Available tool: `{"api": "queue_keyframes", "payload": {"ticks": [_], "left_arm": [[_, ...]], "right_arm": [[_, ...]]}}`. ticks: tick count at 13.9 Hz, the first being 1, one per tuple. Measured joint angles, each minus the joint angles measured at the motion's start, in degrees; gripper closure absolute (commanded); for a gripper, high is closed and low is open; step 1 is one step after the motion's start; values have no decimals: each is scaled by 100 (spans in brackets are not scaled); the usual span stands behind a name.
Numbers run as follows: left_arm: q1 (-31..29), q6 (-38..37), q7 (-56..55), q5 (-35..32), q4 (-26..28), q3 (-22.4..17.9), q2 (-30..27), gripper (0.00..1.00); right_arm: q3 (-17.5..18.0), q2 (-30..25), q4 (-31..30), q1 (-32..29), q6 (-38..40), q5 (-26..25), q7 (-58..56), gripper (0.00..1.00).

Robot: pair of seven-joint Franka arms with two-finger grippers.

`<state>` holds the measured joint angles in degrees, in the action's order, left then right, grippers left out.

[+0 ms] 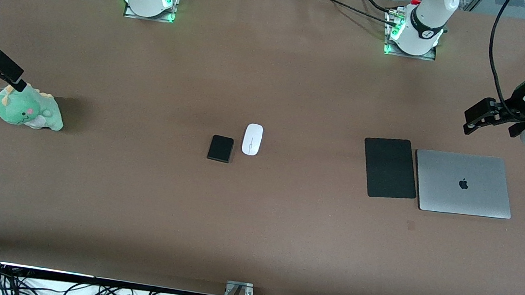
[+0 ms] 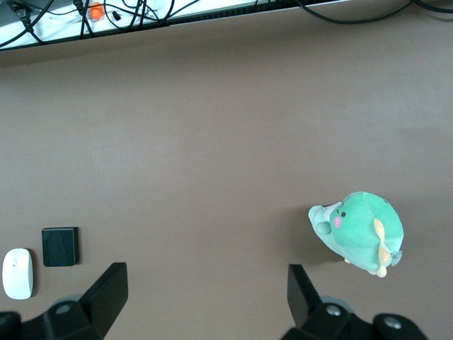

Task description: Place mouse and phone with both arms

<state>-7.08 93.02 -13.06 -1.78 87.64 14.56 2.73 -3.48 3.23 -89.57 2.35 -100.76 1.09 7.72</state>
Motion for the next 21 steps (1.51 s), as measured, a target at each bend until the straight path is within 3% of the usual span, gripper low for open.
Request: {"api": "queue_keyframes", "payload": {"ticks": [14,21], "left_arm": [[-12,-3,1,0,-7,-2,1,0],[-12,-102,1,0,-7,-1,4,0]], "right_arm": [[13,0,-38,0,22,0,0,0],[203,69,-191,3,124,1,0,0]]}}
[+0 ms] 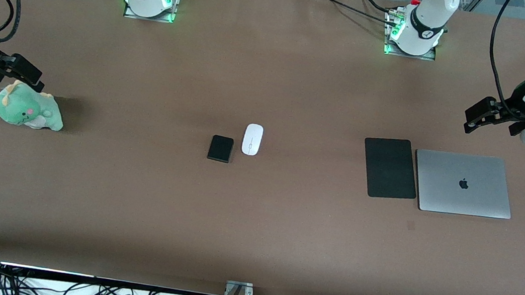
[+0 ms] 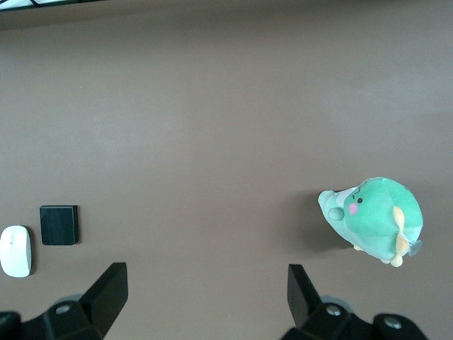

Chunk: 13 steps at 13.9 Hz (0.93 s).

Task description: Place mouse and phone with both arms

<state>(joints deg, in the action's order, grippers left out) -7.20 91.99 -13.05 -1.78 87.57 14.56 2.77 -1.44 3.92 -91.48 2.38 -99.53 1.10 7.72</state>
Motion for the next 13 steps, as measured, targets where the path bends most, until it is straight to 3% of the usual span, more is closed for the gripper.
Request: {"api": "queue_keyframes", "payload": {"ticks": [6,13], "left_arm": [[2,-97,1,0,0,4,85,0],[31,-254,0,0,0,18,101,0]], "right_arm": [[87,95,-256,10,4,2,1,0],[103,588,-319,76,-15,3,1,0]]}}
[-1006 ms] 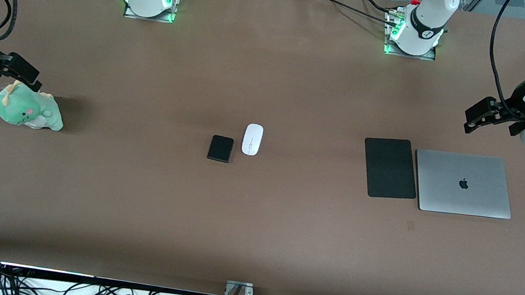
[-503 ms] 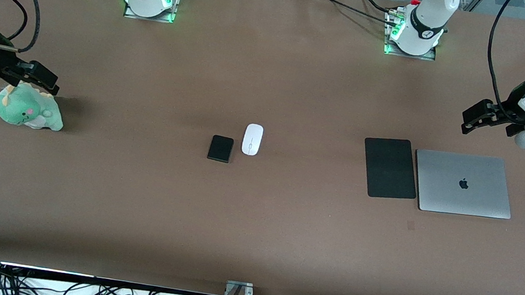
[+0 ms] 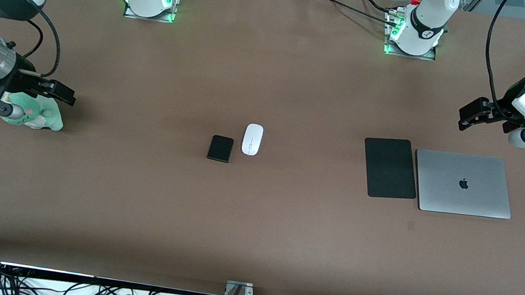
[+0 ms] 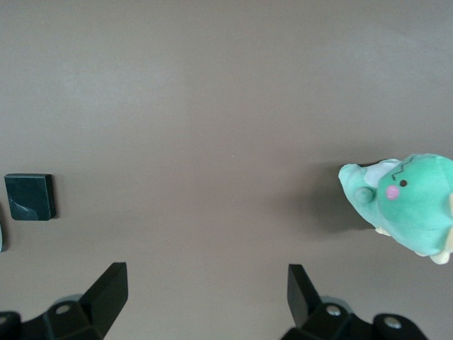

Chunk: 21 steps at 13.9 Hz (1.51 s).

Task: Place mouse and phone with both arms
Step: 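Grasp the black phone with the right gripper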

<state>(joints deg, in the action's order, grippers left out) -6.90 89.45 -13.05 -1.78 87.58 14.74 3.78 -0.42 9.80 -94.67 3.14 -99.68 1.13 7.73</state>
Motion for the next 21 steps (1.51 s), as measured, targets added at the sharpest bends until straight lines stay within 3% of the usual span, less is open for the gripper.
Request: {"api": "queue_keyframes", "payload": {"ticks": [11,21], "left_arm": [[5,-7,0,0,0,15,94,0],[5,-7,0,92,0,21,187,0]], "right_arm": [[33,1006,-22,670,-876,62,823,0],[58,2042,-39,1883,-2297,103,1852,0]]}}
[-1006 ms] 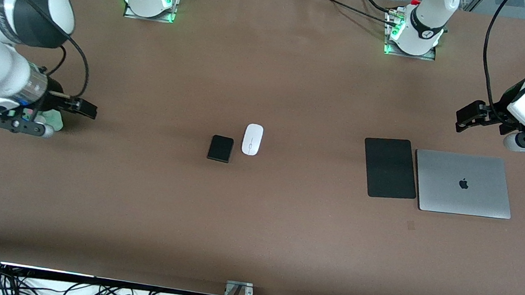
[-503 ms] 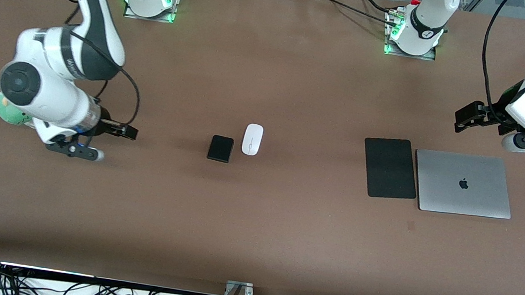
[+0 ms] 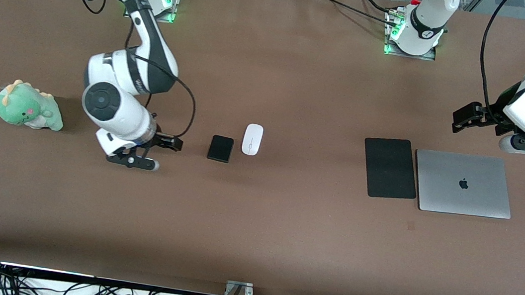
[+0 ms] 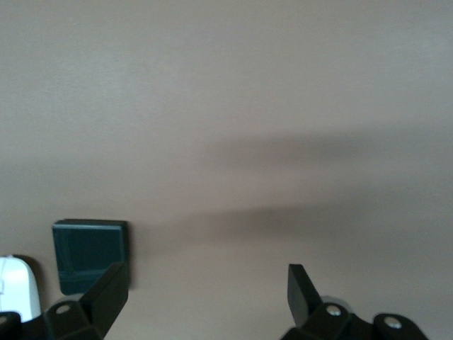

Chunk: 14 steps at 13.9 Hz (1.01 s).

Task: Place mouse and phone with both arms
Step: 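Grasp the black phone with the right gripper, then carry the phone toward the plush while the left gripper reaches the mouse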

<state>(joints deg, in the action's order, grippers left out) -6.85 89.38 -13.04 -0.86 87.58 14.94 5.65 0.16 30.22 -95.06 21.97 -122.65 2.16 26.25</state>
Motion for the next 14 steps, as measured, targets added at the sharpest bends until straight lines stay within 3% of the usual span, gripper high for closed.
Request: {"api": "queue_keyframes", "payload": {"ticks": [7,14], "left_arm": [[108,188,1,236,0,15,423,0],[660,623,-329,533,7,37,889,0]], "right_arm": [[-15,743,-6,897,-1120,-11,1201,0],[-91,1226,-6,1271,-1797,-336,1697,0]]}}
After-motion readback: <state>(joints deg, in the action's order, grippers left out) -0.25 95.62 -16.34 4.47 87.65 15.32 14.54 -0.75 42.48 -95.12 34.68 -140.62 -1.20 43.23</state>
